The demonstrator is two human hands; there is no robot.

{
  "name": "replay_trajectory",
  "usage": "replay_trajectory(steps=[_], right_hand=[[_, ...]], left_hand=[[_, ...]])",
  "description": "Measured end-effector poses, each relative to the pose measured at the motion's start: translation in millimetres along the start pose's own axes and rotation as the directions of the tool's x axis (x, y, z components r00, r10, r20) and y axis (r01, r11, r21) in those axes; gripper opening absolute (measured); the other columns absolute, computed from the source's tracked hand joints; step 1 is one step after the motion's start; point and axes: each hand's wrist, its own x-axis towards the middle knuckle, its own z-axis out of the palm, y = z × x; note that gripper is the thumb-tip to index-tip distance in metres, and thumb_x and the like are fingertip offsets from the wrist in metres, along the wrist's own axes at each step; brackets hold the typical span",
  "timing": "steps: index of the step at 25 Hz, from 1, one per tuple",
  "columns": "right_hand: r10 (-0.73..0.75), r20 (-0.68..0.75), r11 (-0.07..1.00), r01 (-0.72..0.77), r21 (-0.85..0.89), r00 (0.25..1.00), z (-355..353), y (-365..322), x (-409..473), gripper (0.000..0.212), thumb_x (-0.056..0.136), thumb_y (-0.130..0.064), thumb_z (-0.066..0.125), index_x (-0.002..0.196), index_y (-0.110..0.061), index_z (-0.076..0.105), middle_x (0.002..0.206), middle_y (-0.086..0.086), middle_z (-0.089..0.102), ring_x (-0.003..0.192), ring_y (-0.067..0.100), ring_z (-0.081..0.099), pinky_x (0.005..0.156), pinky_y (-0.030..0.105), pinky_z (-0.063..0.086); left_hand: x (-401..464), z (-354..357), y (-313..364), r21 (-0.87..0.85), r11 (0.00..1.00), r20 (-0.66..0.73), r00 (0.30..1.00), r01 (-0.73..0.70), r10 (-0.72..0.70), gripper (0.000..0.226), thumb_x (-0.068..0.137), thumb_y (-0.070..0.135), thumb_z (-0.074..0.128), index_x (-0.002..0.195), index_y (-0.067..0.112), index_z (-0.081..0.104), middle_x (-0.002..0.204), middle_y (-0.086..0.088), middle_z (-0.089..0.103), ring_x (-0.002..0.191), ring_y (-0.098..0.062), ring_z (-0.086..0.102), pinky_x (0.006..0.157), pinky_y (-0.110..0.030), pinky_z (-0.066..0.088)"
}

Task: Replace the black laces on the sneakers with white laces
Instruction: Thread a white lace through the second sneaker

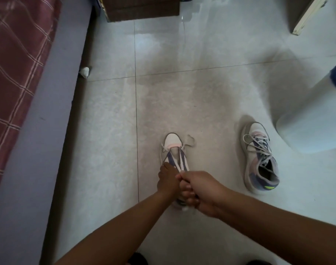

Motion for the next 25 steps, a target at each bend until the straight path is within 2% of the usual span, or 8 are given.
replay_trajectory(steps=[2,3,6,7,11,15,19,25], right_hand=[[-0.012,0.044,0.997,0.015,-0.075,0.999,-2.5,11.2,-17.0,0.023,0.097,-0.021,0.038,0.083,-0.012,0.054,0.043,-0.007,0.036,0.033,0.005,0.026,0.032,0.015,0.019],[-0.031,0.042,0.989,0.037,-0.146,0.999,-6.5,13.9,-20.4,0.024,0.097,-0.021,0.04,0.081,-0.012,0.056,0.044,-0.006,0.036,0.033,0.006,0.026,0.034,0.015,0.02],[-0.132,-0.06,0.91,0.097,-0.403,0.989,-28.0,12.6,-13.8,0.028,0.095,-0.017,0.042,0.072,-0.014,0.059,0.045,-0.005,0.038,0.035,0.007,0.029,0.037,0.017,0.021],[-0.136,-0.085,0.899,0.086,-0.43,0.987,-35.5,11.8,-10.0,0.029,0.095,-0.016,0.042,0.071,-0.014,0.058,0.046,-0.005,0.039,0.036,0.008,0.029,0.039,0.018,0.021],[-0.066,-0.084,0.919,0.028,-0.392,0.994,-51.9,19.9,-4.5,0.027,0.093,-0.015,0.042,0.071,-0.012,0.057,0.043,-0.005,0.037,0.036,0.009,0.025,0.041,0.018,0.017],[-0.025,-0.088,0.943,-0.006,-0.333,0.996,-53.5,26.9,-2.7,0.028,0.096,-0.018,0.042,0.071,-0.011,0.055,0.044,-0.004,0.034,0.036,0.01,0.022,0.042,0.016,0.015],[-0.014,-0.091,0.947,-0.016,-0.321,0.996,-54.7,30.4,-2.9,0.026,0.096,-0.016,0.042,0.074,-0.01,0.055,0.044,-0.004,0.034,0.036,0.009,0.022,0.043,0.016,0.014],[-0.006,-0.087,0.947,-0.022,-0.321,0.996,-56.8,32.5,-7.1,0.024,0.095,-0.015,0.041,0.077,-0.009,0.055,0.044,-0.004,0.033,0.035,0.009,0.022,0.04,0.015,0.014]], left_hand=[[-3.7,-5.5,-3.2,-0.06,0.998,-0.025,1.0,-0.007,0.005,0.056,0.093,0.033,0.051,0.135,0.002,0.03,0.133,-0.017,0.038,0.124,-0.031,0.042,0.1,-0.037,0.038],[-8.7,-9.9,-5.1,-0.039,0.999,0.042,0.999,-0.029,0.03,0.064,0.09,0.034,0.057,0.137,0.002,0.027,0.134,-0.017,0.036,0.121,-0.032,0.044,0.097,-0.038,0.041],[-1.1,-32.2,-18.8,-0.108,0.992,0.427,0.904,0.072,-0.019,0.051,0.086,0.03,0.064,0.128,0.007,0.044,0.126,-0.014,0.05,0.098,-0.025,0.059,0.072,-0.034,0.057],[12.2,-43.8,-24.5,-0.168,0.975,0.429,0.902,0.144,-0.06,0.041,0.089,0.029,0.061,0.12,0.005,0.051,0.119,-0.015,0.056,0.091,-0.024,0.062,0.068,-0.033,0.058],[74.6,-73.9,-32.2,-0.328,0.911,0.054,0.968,0.249,-0.245,0.031,0.097,0.024,0.042,0.097,-0.004,0.057,0.098,-0.023,0.063,0.086,-0.035,0.065,0.069,-0.036,0.054],[94.5,-61.4,-19.3,-0.506,0.81,0.133,0.955,0.296,-0.265,0.025,0.09,0.012,0.05,0.067,0.002,0.05,0.067,-0.017,0.053,0.053,-0.024,0.052,0.048,-0.023,0.042],[98.9,-53.0,-9.9,-0.557,0.775,0.172,0.954,0.299,-0.244,0.016,0.082,0.0,0.061,0.068,0.0,0.054,0.064,-0.016,0.056,0.052,-0.022,0.052,0.049,-0.025,0.042],[97.0,-54.0,-4.1,-0.64,0.722,0.184,0.965,0.262,-0.188,0.023,0.089,0.01,0.056,0.068,0.002,0.05,0.067,-0.013,0.052,0.054,-0.021,0.049,0.053,-0.027,0.043]])
